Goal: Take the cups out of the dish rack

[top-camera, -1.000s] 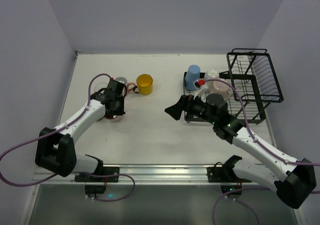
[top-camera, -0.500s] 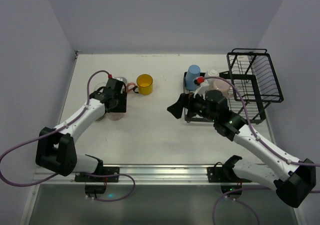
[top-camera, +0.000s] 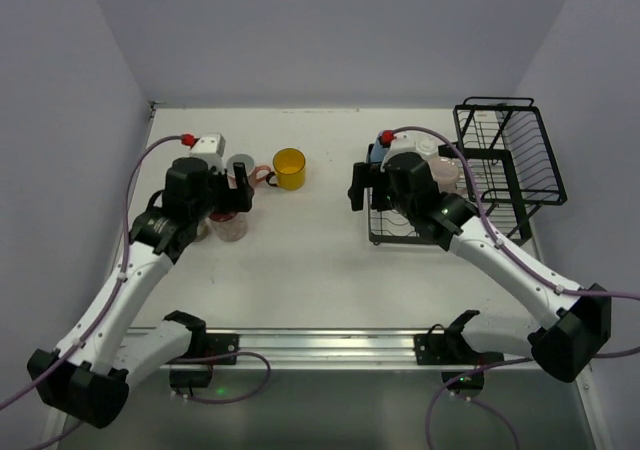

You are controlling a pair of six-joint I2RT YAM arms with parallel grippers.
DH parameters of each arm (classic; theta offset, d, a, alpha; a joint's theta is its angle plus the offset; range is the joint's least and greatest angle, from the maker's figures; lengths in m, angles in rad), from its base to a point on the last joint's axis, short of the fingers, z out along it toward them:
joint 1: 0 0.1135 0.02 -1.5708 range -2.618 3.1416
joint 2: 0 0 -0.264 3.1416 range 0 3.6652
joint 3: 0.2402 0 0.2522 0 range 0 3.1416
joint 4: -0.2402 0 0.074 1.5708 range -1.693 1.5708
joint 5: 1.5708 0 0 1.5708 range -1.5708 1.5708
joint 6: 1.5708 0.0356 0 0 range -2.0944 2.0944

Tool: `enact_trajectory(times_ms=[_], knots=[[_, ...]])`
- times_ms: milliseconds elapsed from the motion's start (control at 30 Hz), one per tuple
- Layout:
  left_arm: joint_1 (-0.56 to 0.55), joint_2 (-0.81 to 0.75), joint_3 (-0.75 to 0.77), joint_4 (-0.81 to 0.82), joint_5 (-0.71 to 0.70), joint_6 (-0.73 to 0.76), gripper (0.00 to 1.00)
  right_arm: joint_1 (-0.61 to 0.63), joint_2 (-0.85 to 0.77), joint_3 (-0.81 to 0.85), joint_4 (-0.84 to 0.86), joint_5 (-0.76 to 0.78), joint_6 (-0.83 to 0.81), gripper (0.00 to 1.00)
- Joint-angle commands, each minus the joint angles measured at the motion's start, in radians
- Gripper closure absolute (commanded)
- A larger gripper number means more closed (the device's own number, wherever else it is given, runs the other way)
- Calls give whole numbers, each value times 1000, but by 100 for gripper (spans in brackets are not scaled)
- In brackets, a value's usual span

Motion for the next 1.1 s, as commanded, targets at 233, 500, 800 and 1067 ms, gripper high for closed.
enact_trajectory(times_ms=[233, 500, 800, 1067], knots=[[-4, -406, -183, 315, 453, 7, 12, -116, 278, 293, -52, 316, -58, 9], [-56, -468, -293, 401, 519, 18, 12, -208, 566, 540, -52, 378, -51, 1], [-116, -474, -290, 372, 497, 47, 12, -270, 746, 697, -73, 346, -30, 5], [-119, -460, -287, 372, 493, 47, 12, -282, 817, 711, -77, 264, -4, 16]])
